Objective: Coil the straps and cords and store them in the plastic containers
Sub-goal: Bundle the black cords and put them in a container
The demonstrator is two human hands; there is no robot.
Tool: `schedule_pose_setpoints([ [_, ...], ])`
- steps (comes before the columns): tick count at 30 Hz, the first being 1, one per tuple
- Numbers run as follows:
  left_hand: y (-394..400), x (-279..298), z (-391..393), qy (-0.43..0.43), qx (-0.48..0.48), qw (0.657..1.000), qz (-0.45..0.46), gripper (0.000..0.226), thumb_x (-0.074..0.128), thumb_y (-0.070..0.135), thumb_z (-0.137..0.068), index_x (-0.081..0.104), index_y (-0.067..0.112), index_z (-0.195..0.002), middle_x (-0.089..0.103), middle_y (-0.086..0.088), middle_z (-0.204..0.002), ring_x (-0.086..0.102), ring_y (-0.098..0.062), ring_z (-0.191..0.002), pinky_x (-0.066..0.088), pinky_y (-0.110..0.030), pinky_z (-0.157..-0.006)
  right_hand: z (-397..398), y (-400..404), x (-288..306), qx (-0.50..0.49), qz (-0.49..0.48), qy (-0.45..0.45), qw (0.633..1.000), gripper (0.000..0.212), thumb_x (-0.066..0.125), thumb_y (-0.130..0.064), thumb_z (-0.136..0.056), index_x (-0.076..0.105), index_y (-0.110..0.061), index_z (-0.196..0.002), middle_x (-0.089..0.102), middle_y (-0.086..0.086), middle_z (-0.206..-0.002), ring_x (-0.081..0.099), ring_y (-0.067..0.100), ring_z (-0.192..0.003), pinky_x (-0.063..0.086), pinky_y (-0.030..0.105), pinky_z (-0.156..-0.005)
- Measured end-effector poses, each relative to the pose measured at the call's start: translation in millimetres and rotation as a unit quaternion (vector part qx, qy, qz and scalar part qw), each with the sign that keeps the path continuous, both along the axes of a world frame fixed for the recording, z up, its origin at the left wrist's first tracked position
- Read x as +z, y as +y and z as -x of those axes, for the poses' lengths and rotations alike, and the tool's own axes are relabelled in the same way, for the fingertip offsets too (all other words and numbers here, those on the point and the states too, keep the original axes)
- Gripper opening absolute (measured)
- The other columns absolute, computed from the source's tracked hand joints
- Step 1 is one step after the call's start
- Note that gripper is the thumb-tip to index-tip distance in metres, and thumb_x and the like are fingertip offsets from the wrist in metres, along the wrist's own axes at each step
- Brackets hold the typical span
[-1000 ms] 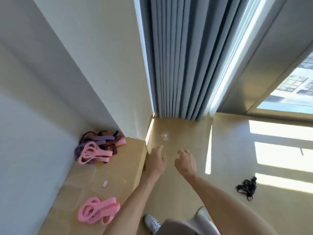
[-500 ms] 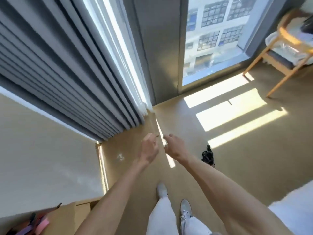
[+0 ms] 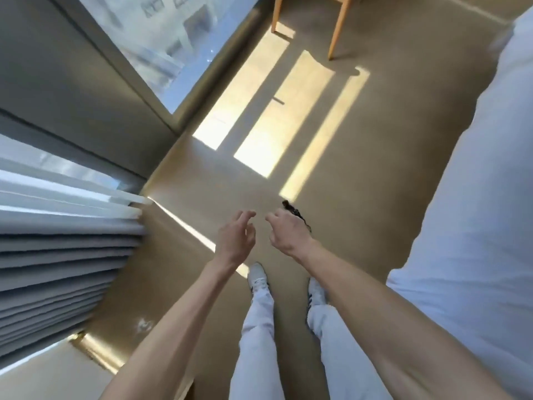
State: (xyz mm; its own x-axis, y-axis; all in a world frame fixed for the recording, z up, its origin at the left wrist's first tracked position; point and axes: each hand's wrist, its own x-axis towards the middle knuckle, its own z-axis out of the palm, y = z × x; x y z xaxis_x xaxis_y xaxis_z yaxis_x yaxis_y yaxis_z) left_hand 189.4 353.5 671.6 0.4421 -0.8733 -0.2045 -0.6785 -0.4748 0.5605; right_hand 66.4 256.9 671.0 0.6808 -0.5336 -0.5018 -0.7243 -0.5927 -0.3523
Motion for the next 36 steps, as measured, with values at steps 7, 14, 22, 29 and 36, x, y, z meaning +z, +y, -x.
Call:
schedule_pose_setpoints([
  [7, -57.2, -192.9, 21.3, 0.002, -0.099, 0.995, -0.014, 0.026, 0.053, 0.0, -0.094, 0.069, 0.002, -0.115, 0.067, -0.015, -0.103, 0.065, -0.039, -0.08, 0.053, -0.048, -0.069, 21.8, -45.7, -195.7, -0.024, -0.01, 0.028, 0.999, 0.027, 0.048, -0.009, -0.091, 0.057, -0.01, -0.117, 0.057, 0.013, -0.113, 0.057, 0.033, -0.107, 0.048, 0.04, -0.082],
  [14, -86.3, -406.3, 37.6, -0.057, -0.194, 0.979, -0.007, 0.023, 0.063, -0.004, -0.085, 0.073, 0.006, -0.103, 0.067, -0.01, -0.087, 0.062, -0.034, -0.06, 0.049, -0.036, -0.047, 54.8, -76.4, -407.8, 0.001, -0.018, 0.027, 0.999, 0.026, 0.048, -0.009, -0.091, 0.058, -0.011, -0.115, 0.058, 0.011, -0.107, 0.059, 0.032, -0.102, 0.045, 0.039, -0.075],
  [22, -131.6, -633.9, 50.4, -0.012, -0.131, 0.978, -0.164, 0.03, 0.054, 0.019, -0.093, 0.058, 0.016, -0.122, 0.058, -0.008, -0.112, 0.062, -0.034, -0.095, 0.051, -0.041, -0.078, 69.6, -112.2, -615.0, -0.123, -0.003, 0.028, 0.992, 0.045, 0.046, 0.0, -0.082, 0.054, -0.015, -0.125, 0.052, 0.008, -0.119, 0.051, 0.031, -0.11, 0.046, 0.039, -0.079],
  [29, -152.7, -708.1, 64.3, 0.178, 0.086, 0.951, -0.236, 0.026, 0.062, 0.007, -0.078, 0.063, 0.011, -0.103, 0.068, -0.005, -0.089, 0.064, -0.028, -0.086, 0.053, -0.033, -0.073, 62.0, -112.1, -679.2, -0.191, -0.032, 0.004, 0.981, 0.066, 0.053, -0.002, -0.08, 0.039, -0.025, -0.141, 0.049, 0.01, -0.113, 0.057, 0.036, -0.1, 0.047, 0.04, -0.08],
  [36, -150.6, -678.8, 69.3, 0.398, 0.235, 0.879, -0.114, 0.02, 0.057, 0.016, -0.06, 0.044, 0.018, -0.075, 0.044, 0.001, -0.07, 0.038, -0.014, -0.062, 0.031, -0.027, -0.055, 54.0, -113.9, -665.0, -0.407, -0.111, -0.052, 0.905, 0.016, 0.059, -0.01, -0.073, 0.059, -0.018, -0.087, 0.067, 0.007, -0.089, 0.06, 0.031, -0.085, 0.042, 0.03, -0.067],
])
